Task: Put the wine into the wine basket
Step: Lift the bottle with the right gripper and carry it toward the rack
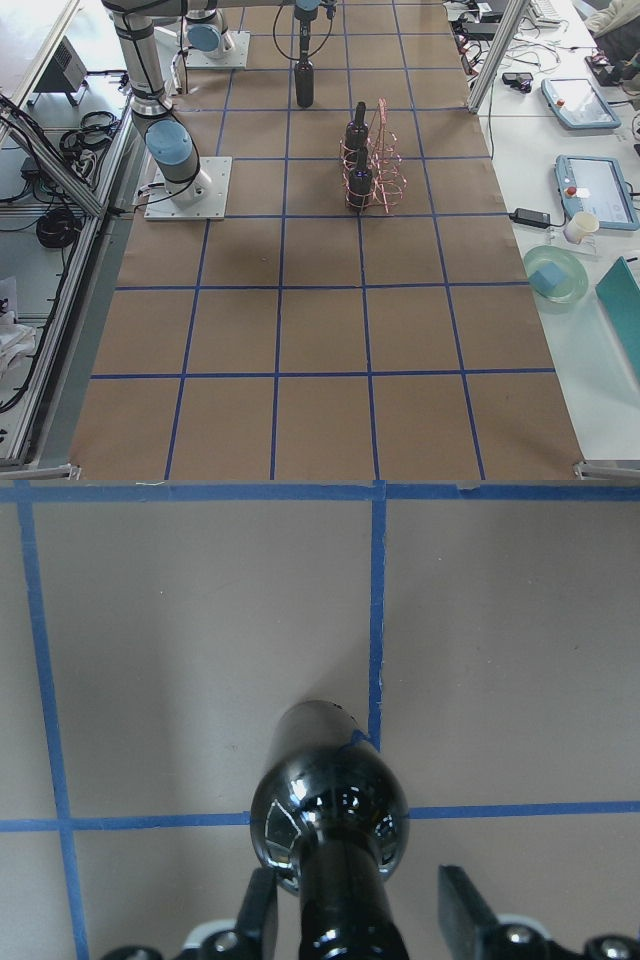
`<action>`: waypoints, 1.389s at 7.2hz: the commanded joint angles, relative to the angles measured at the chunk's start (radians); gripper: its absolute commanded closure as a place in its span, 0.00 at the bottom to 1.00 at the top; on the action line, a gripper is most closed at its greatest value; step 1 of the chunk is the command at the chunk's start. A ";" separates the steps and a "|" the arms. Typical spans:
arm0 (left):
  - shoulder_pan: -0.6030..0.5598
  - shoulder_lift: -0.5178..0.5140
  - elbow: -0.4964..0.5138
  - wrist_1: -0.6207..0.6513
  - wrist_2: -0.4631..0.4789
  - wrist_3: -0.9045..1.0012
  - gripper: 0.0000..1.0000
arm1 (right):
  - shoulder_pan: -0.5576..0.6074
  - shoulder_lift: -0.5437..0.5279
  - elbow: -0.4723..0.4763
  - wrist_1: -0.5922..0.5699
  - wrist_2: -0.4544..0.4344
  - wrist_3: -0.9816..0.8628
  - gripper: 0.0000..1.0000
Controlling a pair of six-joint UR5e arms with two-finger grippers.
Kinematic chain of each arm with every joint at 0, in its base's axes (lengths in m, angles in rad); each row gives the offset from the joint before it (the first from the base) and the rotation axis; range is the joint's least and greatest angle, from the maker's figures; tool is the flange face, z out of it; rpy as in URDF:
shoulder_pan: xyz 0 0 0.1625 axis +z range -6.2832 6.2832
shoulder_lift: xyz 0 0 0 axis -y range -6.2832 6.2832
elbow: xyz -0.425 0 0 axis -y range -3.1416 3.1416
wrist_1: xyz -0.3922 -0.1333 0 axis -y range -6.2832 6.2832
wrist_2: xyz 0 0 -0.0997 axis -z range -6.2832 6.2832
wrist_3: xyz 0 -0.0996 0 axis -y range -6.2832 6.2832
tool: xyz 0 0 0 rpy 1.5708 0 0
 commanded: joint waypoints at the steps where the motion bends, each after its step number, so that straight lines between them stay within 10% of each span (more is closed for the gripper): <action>1: 0.025 0.005 -0.009 -0.005 -0.110 0.017 0.00 | 0.000 0.000 0.000 0.000 0.014 -0.019 0.40; 7: 0.027 0.025 -0.015 -0.014 -0.073 0.017 0.00 | -0.003 -0.009 -0.003 -0.023 0.021 -0.020 0.87; 10: 0.027 0.025 -0.015 -0.017 -0.073 0.017 0.00 | -0.055 -0.085 -0.040 -0.016 0.014 -0.004 0.89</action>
